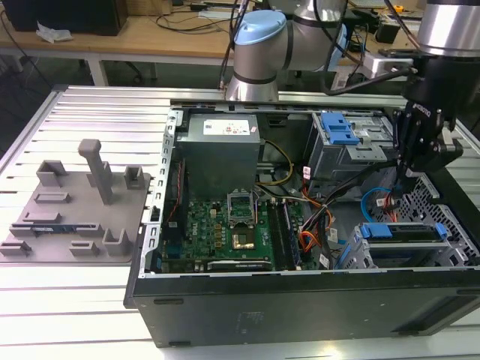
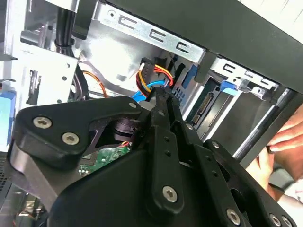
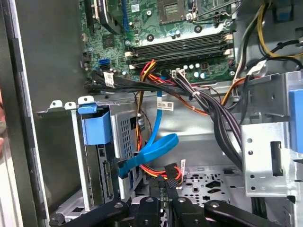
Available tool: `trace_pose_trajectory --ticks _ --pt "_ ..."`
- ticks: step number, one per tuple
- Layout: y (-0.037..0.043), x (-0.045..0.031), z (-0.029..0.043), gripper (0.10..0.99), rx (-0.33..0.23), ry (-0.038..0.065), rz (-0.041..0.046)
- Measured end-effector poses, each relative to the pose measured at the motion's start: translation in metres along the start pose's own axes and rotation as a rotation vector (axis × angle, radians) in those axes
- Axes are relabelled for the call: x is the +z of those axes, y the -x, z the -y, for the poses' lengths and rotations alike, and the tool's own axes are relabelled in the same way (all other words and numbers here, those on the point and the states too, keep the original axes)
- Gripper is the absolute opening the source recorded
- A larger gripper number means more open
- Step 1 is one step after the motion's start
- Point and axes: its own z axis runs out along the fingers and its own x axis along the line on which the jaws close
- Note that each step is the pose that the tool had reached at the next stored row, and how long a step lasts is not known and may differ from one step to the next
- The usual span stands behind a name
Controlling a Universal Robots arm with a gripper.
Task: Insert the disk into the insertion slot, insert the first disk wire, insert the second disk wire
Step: 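Insert the first disk wire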
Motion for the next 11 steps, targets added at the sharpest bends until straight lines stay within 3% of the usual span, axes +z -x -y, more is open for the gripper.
trace_pose_trajectory --ticks 1,3,7,10,11 --pt "-0.0024 -0.0016 0.0011 0.165 0.0 0.005 0.0117" --pt "-0.005 -0.0021 0.0025 0.165 -0.002 0.014 0.016" --pt "-0.0157 -0.0006 0.0117 0.165 -0.012 0.063 0.0162" --pt "-0.0226 -0.0001 0.0159 0.165 -0.013 0.07 0.0296" --pt "-0.0254 0.0002 0.0168 0.165 -0.013 0.071 0.04"
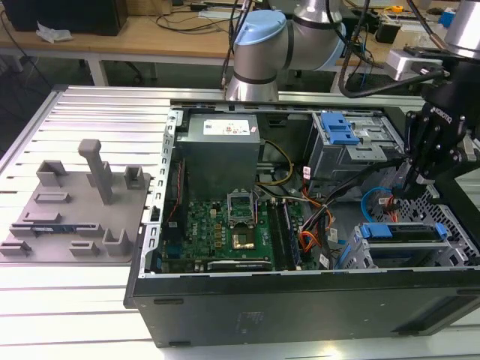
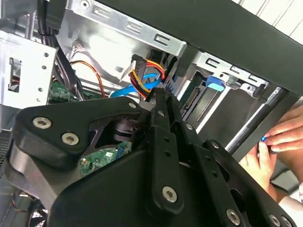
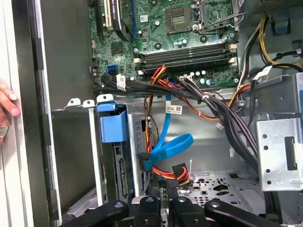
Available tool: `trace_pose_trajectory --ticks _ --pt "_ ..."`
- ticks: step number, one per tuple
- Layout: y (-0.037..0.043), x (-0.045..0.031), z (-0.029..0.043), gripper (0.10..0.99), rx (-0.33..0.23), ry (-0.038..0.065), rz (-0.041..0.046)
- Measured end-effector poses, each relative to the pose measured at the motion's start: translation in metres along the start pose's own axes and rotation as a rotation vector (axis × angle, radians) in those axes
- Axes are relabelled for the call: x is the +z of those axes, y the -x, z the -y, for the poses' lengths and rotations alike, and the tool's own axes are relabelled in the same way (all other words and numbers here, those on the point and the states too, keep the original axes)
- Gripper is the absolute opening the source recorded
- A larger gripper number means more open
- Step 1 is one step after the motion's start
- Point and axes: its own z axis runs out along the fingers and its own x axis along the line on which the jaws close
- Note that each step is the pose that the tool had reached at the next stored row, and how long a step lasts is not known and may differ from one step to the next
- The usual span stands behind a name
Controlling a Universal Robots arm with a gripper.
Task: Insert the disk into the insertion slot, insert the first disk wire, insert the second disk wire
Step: 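Insert the first disk wire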
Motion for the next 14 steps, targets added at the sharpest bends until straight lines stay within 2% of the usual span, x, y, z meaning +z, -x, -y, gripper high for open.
trace_pose_trajectory --ticks 3,5,6,7,14 --pt "-0.0069 0.0006 0.0019 0.165 -0.001 0.005 0.0505" --pt "-0.0094 0.001 0.0025 0.165 -0.002 0.008 0.0885" --pt "-0.0123 0.0015 0.003 0.165 -0.002 0.011 0.1153" --pt "-0.0132 0.0018 0.0031 0.165 -0.002 0.011 0.1173" --pt "-0.0133 0.0017 0.003 0.165 -0.002 0.011 0.1171"
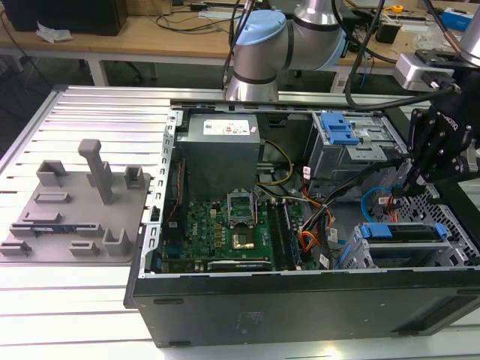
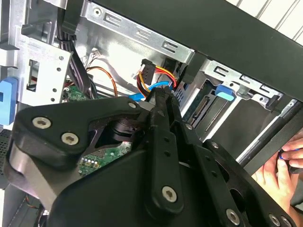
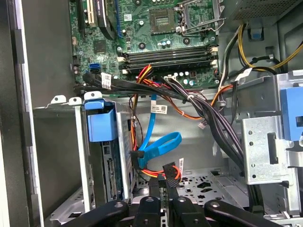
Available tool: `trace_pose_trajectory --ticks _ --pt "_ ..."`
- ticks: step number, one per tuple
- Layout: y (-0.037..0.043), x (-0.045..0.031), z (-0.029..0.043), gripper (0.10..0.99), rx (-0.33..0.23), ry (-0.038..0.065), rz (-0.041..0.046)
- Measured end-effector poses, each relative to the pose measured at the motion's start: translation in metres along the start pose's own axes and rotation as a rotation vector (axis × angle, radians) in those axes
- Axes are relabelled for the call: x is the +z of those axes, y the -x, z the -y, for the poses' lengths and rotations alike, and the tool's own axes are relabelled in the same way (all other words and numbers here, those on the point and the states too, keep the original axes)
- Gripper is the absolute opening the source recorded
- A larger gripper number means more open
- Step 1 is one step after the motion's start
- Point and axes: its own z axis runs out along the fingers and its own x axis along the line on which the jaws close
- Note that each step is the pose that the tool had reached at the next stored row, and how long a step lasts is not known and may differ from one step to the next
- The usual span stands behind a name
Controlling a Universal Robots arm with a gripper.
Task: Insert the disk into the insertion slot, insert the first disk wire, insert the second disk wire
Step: 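Insert the first disk wire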
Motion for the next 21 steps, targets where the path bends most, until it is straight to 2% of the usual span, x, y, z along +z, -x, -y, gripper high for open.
trace_pose_trajectory --ticks 8,12,15,19,21 --pt "-0.0014 0.0 0.0017 0.165 0.0 0.001 -0.0001" --pt "-0.0088 0.0004 0.0026 0.165 -0.005 0.001 -0.0001" --pt "-0.0108 0.0005 0.0028 0.165 -0.059 -0.002 -0.0023" --pt "-0.0107 0.0005 0.0028 0.165 -0.062 -0.003 -0.0056" --pt "-0.0108 0.0005 0.0027 0.165 -0.062 0.0 -0.0216"
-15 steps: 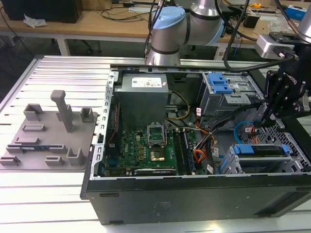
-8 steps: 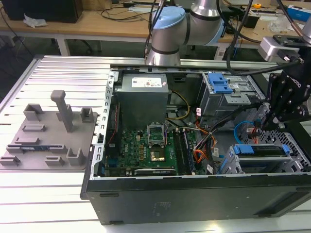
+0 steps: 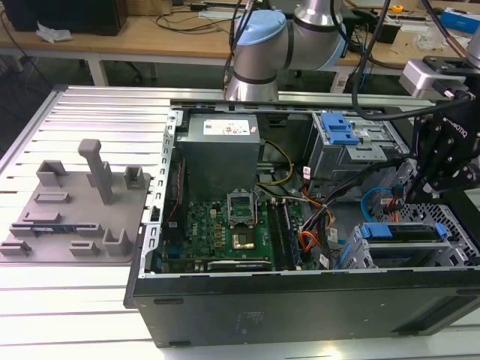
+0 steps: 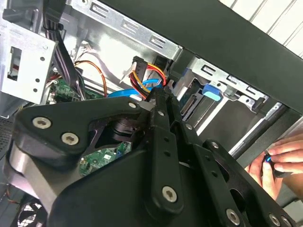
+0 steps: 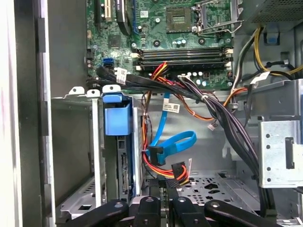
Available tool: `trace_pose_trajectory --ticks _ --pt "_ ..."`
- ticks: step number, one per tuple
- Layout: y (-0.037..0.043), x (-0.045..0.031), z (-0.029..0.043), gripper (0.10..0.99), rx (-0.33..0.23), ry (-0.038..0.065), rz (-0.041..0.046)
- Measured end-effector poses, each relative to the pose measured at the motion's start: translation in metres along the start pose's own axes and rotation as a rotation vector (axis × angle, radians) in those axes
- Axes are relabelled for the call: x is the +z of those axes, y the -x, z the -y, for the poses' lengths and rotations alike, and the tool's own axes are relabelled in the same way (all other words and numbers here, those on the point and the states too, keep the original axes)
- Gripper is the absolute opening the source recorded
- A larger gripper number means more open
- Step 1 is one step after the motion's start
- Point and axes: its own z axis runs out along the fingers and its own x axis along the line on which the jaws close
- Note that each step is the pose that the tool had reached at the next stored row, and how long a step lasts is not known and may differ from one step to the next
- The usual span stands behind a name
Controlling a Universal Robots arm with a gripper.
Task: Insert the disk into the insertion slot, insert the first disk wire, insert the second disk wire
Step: 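Insert the first disk wire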
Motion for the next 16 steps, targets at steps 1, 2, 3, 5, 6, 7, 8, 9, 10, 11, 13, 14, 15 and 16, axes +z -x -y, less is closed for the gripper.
trace_pose_trajectory --ticks 1,2,3,5,6,7,8,9,10,11,13,14,15,16 --pt "0.0 0.0001 0.0 0.165 0.0 0.002 -0.0052" --pt "0.0 0.0001 0.0001 0.165 0.0 0.006 -0.0106" --pt "0.0 0.0001 0.0 0.165 0.0 0.008 -0.0148" --pt "-0.0001 0.0 0.0 0.165 0.0 0.009 -0.0185" --pt "0.0 0.0 0.0001 0.165 0.0 0.009 -0.0195" --pt "0.0 0.0 0.0001 0.165 0.0 0.009 -0.0202" --pt "0.0 -0.0001 0.0001 0.165 0.0 0.009 -0.0211" --pt "-0.0001 0.0 0.0001 0.165 0.0 0.009 -0.0228" --pt "-0.0005 0.0 0.0001 0.165 0.0 0.009 -0.0247" --pt "-0.0014 0.0001 0.0001 0.165 0.0 0.009 -0.0263" --pt "-0.0025 0.0002 0.0002 0.165 0.0 0.009 -0.0281" --pt "-0.0031 0.0003 0.0002 0.165 0.0 0.01 -0.0289" --pt "-0.0038 0.0003 0.0002 0.165 0.0 0.01 -0.0298" --pt "-0.0048 0.0004 0.0003 0.165 0.0 0.01 -0.0313"
